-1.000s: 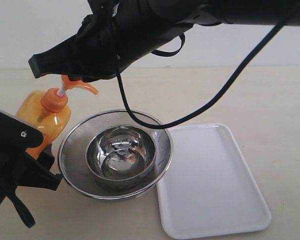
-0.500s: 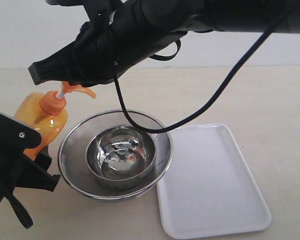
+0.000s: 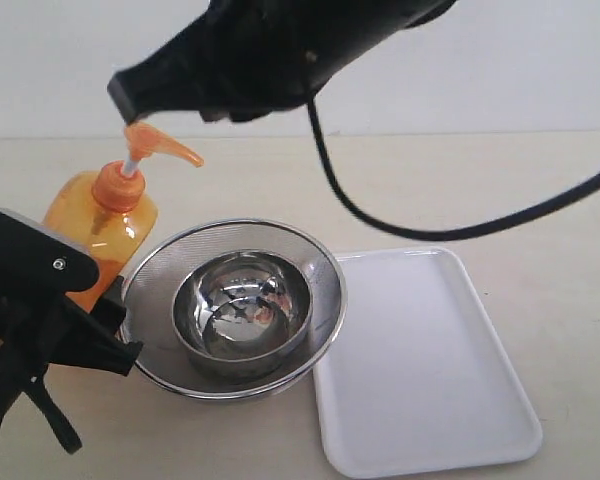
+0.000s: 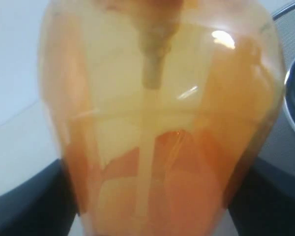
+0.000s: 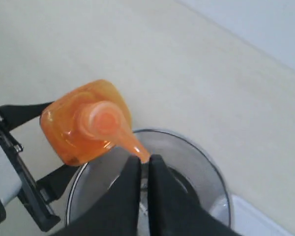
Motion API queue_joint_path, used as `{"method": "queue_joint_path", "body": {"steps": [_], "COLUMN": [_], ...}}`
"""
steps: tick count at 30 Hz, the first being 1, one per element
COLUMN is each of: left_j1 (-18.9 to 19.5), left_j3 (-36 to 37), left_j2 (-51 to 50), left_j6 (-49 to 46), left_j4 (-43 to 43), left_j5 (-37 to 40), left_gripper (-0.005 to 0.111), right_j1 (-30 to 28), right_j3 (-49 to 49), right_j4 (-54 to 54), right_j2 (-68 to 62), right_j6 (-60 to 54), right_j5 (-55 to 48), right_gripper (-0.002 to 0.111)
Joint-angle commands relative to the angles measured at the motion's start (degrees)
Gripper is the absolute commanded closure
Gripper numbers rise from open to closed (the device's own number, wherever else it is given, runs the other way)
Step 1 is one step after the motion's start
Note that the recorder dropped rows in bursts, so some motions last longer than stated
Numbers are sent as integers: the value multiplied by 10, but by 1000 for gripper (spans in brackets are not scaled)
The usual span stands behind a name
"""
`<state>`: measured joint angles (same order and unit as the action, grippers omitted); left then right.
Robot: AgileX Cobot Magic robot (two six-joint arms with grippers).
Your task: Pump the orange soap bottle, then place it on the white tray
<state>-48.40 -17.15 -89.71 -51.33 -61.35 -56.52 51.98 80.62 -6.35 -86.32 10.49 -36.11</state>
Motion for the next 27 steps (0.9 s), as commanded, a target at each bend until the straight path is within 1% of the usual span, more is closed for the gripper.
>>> {"method": "queue_joint_path", "body": {"steps": [1, 2, 4, 5, 6, 7, 9, 11, 15, 16, 18, 20, 23, 24, 27], "left_j1": [-3, -3, -3, -3, -3, -3, -3, -3, -3, -3, -3, -3, -3, -3, -2], "left_j3": [-3, -3, -3, -3, -3, -3, -3, -3, -1, 0, 15, 24, 32, 36, 45], "left_j2": [4, 4, 4, 4, 4, 8, 11, 15, 26, 30, 43, 55, 76, 83, 102], "left_j6": [10, 11, 17, 22, 25, 30, 31, 31, 31, 40, 72, 80, 87, 94, 105], "left_j4": [-7, -7, -7, -7, -7, -5, -5, -5, -1, 6, 26, 28, 28, 31, 40], "left_j5": [-8, -8, -8, -8, -6, -5, -2, -1, 11, 12, 8, 3, 1, 1, -2], "left_gripper": [102, 102, 102, 102, 102, 102, 102, 102, 102, 102, 102, 102, 102, 102, 102], "right_j1": [-1, -1, -1, -1, -1, -1, -1, -1, -1, -1, -1, -1, -1, -1, -1], "right_j3": [-3, -16, -71, -122, -152, -205, -285, -348, -438, -461, -526, -564, -616, -631, -672], "right_j4": [-65, -80, -129, -177, -211, -280, -370, -446, -591, -633, -745, -819, -919, -936, -928], "right_j2": [77, 101, 155, 199, 222, 263, 323, 370, 428, 443, 487, 518, 557, 566, 591], "right_j6": [54, 66, 129, 184, 228, 302, 415, 497, 663, 717, 866, 958, 1066, 1094, 1094], "right_j5": [0, 7, 41, 82, 105, 144, 164, 166, 152, 144, 138, 135, 103, 91, 50], "right_gripper": [107, 107, 107, 107, 107, 107, 107, 107, 107, 107, 107, 107, 107, 107, 107]}}
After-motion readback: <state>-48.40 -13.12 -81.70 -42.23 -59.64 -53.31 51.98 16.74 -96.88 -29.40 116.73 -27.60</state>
